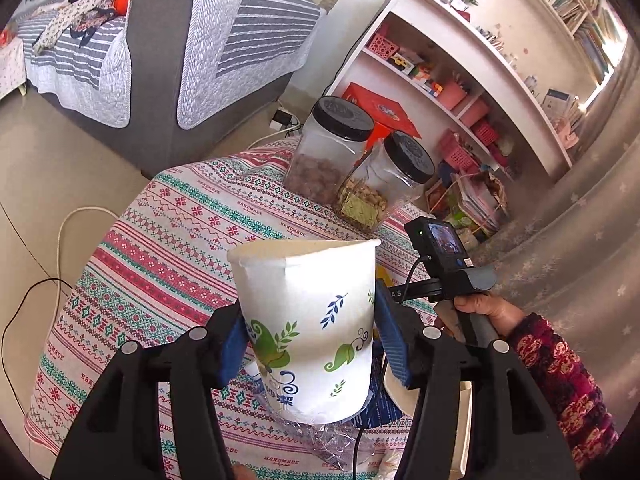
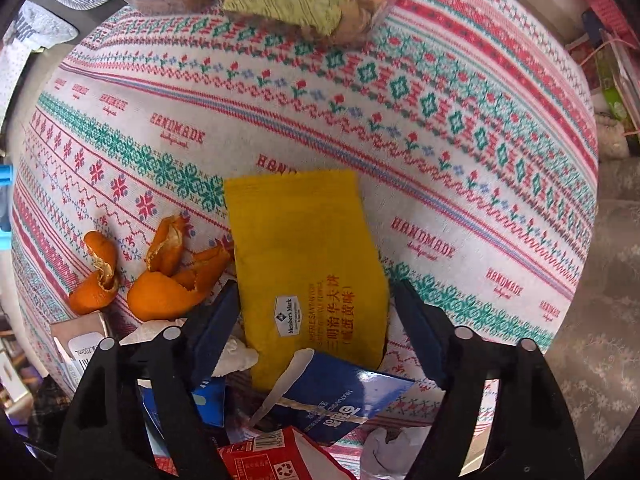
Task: Collect trash
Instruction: 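Grasp the yellow snack wrapper with the right gripper and lift it, then drop the yellow wrapper into the white bin while the left gripper drops the paper cup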
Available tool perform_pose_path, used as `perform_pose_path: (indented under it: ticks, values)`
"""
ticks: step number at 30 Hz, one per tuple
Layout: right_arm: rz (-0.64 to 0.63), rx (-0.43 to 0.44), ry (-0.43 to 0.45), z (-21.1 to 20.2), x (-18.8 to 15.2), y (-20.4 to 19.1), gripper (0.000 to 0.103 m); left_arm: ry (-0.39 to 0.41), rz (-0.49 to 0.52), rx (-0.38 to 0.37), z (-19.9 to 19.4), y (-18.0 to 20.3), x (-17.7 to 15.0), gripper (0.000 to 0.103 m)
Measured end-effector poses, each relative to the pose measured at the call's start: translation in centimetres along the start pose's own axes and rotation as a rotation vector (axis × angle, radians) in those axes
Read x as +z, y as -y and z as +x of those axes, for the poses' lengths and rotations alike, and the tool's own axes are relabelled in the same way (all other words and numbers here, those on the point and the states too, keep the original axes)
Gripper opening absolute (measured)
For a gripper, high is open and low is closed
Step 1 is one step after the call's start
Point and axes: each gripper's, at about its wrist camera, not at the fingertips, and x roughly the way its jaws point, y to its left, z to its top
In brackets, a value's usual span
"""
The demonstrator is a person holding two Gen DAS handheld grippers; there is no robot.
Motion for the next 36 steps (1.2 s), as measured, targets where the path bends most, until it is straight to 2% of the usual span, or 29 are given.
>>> perform_pose_path:
  ticks: [2,4,6,8,12,17,22,27,31,36]
  values:
    - [0.009,-0.003,0.017,0.1,-0.2,0.1,0.068,-0.011,-0.003,-0.001,0.3,0.0,-0.1,0.056]
    - [0.01,0.012,0.039,-0.1,-0.4,0.2,0.058,-0.017,-0.005,-0.004,0.5,0.1,-0.1,0.056]
    - [0.034,0.036,0.065,-0.9,-0.4,0.6,0.039,-0.02,0.0,-0.003,0.6,0.2,-0.2,0.056]
    - [0.058,0.066,0.098,-1.8,-0.6,1.2,0.031,-0.02,0.001,-0.001,0.5,0.1,-0.2,0.056]
    - [0.071,0.068,0.186,-4.1,-1.5,1.3,0.022,-0.017,-0.005,-0.003,0.3,-0.1,-0.2,0.056]
    - [0.11,0.076,0.288,-8.1,-3.5,1.8,0.018,-0.002,-0.011,-0.012,-0.4,-0.1,-0.2,0.056]
    - [0.147,0.086,0.394,-12.1,-7.4,3.2,0.017,0.014,-0.008,-0.025,-1.0,0.2,-0.2,0.056]
    - [0.193,0.076,0.502,-14.4,-9.8,2.0,0.017,0.034,-0.003,-0.052,-2.1,0.7,-0.3,0.056]
    - [0.23,0.108,0.596,-16.9,-13.7,2.5,0.017,0.045,0.012,-0.075,-3.1,1.5,-0.6,0.056]
    - [0.305,0.127,0.706,-19.4,-20.2,4.1,0.017,0.047,0.042,-0.096,-4.1,2.5,-1.5,0.056]
